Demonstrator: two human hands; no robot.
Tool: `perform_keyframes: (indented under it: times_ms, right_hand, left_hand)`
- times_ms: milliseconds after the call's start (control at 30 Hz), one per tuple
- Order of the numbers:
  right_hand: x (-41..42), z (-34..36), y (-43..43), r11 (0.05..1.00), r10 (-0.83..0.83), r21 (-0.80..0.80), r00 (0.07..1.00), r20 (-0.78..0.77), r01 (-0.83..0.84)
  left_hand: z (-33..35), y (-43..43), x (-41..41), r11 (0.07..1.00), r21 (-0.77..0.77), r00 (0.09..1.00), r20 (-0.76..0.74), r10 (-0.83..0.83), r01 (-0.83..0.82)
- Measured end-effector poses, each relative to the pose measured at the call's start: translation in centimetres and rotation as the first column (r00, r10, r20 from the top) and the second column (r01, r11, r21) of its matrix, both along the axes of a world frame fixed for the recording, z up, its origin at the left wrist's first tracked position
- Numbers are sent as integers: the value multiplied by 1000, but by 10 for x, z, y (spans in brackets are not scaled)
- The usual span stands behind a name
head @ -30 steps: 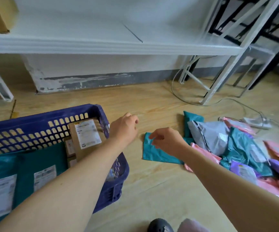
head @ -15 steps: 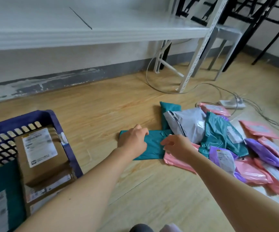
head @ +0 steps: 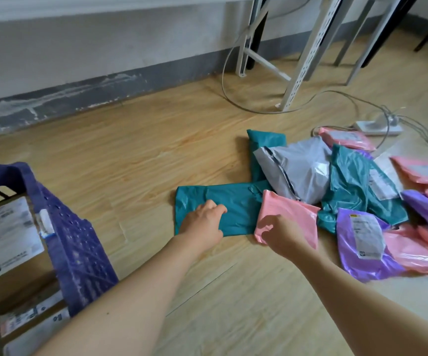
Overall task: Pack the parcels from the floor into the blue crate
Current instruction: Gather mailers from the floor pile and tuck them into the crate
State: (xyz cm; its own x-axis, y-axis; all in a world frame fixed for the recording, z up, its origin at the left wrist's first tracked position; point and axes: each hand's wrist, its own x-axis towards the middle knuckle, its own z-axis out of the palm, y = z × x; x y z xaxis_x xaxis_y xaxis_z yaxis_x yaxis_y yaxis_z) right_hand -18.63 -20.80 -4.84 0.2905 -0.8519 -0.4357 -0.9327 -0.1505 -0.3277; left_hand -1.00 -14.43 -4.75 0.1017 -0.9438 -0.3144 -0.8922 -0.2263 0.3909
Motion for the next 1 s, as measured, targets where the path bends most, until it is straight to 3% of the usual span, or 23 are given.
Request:
perform_keyframes:
  times_ms: [333,500,800,1000]
  right_hand:
    - [3,-75,-36,990,76,123,993,-93,-64]
    - [9,-106,-35,962,181,241,957,-227,-125]
    - [5,-118,-23,948,295,221,895,-335,-230]
    - [1,-114,-8,959,276,165,896,-348,-231]
  left_hand:
    - [-57,-27,-19,993,103,998,-46,-52,56]
    - [-78,-27,-16,988,153,998,-60,-18,27]
    - [-88,-29,-14,983,186,998,-66,3,10]
    - [-84,-25,-16,988,157,996,-85,21,-7]
